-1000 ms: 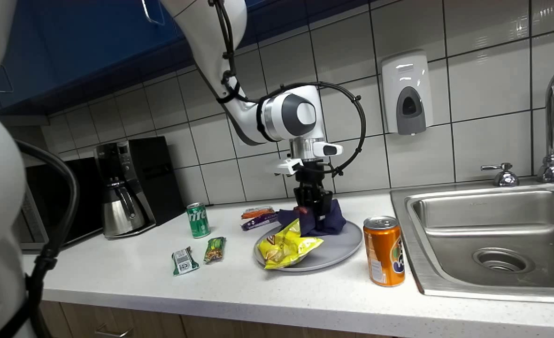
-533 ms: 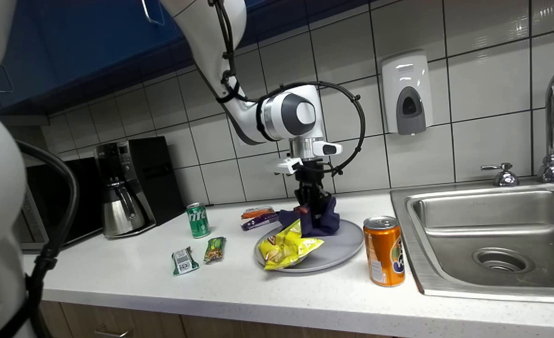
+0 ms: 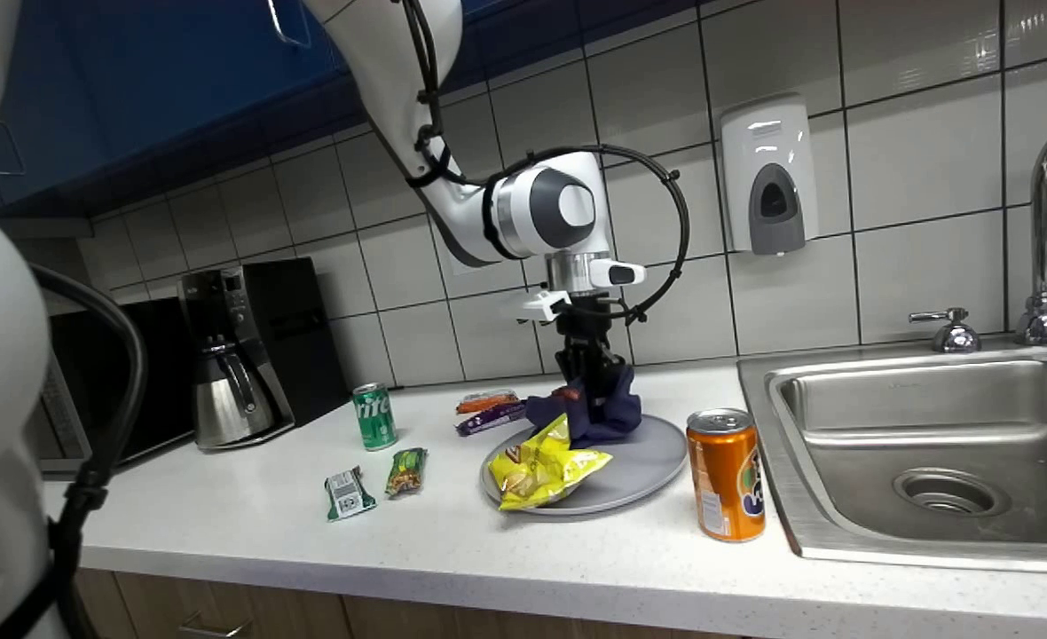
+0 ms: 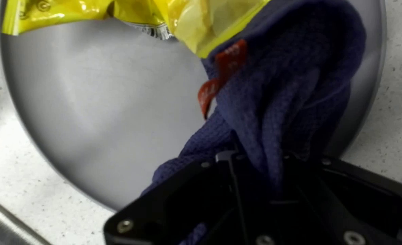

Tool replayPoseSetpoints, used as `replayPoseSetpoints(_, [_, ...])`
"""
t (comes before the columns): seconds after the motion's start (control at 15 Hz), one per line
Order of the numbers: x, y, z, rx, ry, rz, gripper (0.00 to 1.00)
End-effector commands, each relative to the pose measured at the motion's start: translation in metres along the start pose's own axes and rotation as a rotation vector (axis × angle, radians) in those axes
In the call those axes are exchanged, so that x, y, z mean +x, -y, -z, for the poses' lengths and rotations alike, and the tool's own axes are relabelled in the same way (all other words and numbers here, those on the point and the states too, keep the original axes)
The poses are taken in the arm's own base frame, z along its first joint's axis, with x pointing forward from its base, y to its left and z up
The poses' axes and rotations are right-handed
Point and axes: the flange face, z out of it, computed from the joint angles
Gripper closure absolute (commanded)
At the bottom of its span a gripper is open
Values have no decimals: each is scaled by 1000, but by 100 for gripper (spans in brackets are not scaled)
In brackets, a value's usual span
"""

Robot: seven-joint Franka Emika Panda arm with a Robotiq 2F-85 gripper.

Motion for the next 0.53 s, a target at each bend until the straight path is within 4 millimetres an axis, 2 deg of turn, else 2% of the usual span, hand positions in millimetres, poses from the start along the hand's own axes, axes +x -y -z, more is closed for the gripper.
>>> replayPoseSetpoints(0.0, [-4, 0, 27, 14, 10, 13, 97])
replayPoseSetpoints(0.47, [3, 2, 71, 59, -45, 18, 97])
